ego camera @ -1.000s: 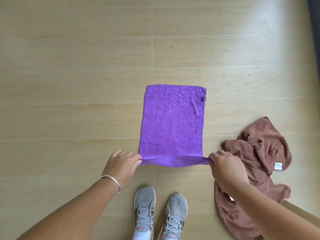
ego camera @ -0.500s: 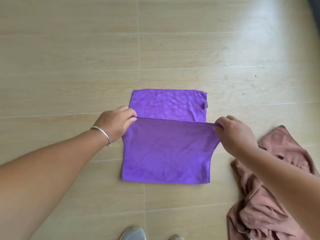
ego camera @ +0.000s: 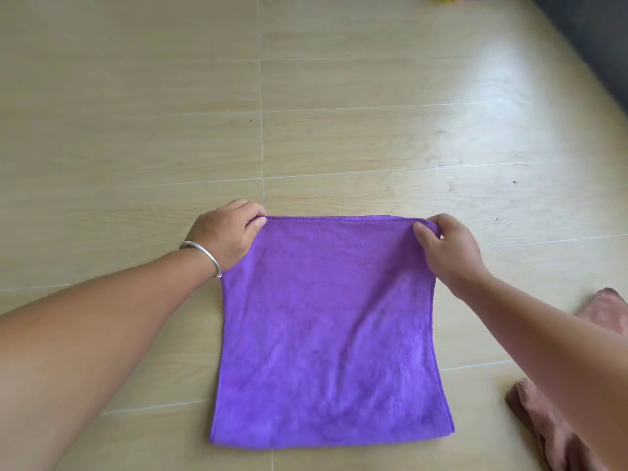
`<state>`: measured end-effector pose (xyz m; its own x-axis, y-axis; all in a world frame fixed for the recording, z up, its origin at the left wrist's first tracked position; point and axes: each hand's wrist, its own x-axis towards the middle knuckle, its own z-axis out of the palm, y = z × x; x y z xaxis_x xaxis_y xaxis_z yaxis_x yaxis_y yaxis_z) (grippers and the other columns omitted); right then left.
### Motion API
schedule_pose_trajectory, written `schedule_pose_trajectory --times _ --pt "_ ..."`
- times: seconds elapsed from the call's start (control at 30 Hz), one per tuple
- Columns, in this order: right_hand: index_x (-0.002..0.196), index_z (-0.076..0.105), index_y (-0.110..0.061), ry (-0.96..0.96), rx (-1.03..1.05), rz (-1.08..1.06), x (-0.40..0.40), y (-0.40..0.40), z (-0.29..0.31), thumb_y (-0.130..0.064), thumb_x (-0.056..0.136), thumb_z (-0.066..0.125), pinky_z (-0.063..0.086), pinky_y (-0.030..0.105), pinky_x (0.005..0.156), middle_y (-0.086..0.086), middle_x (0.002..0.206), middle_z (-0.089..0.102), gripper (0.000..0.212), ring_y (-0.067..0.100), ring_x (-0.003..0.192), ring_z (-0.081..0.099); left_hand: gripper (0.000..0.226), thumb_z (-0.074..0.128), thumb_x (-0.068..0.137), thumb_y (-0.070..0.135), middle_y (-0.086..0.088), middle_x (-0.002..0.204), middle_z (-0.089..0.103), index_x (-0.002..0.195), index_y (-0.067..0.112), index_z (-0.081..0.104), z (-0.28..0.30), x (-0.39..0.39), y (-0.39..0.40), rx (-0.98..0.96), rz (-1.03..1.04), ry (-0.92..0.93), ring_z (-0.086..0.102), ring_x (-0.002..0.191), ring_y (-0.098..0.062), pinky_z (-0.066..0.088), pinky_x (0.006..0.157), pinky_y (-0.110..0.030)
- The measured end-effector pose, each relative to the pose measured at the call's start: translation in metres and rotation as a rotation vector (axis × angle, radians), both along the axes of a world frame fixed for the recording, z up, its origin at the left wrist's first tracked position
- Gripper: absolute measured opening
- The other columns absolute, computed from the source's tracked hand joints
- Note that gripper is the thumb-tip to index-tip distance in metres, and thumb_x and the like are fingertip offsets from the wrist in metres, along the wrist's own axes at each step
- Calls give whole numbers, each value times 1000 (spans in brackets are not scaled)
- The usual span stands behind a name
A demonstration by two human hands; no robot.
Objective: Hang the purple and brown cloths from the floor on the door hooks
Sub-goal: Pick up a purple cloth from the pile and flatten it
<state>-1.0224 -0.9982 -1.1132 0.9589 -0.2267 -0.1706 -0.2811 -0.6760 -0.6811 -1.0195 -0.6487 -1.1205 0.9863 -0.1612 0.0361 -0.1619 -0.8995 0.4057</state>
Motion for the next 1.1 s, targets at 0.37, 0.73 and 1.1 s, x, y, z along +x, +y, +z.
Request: schedule_pose_trajectory --times 0.37,0.73,1.1 --pt "92 61 -20 -174 -331 -40 29 19 -30 -36 91 56 33 30 68 -4 86 46 17 22 80 47 18 45 96 29 -2 96 58 97 19 60 -26 30 -23 219 73 -72 56 94 -27 40 68 -34" --pt "100 66 -17 -177 -416 -77 51 25 -30 -34 89 59 44 38 81 7 102 59 22 31 98 54 18 44 96 26 -3 111 55 108 19 55 -28 37 -30 317 167 -34 51 105 -26 42 76 -39" --pt "152 14 -33 -22 -704 661 -38 52 -97 -79 82 15 4 50 119 1 161 9 84 22 148 4 82 10 78 80 2 159 -17 145 43 -20 -105 -75 -52 393 -67 189 -17 145 -18 -9 113 -56"
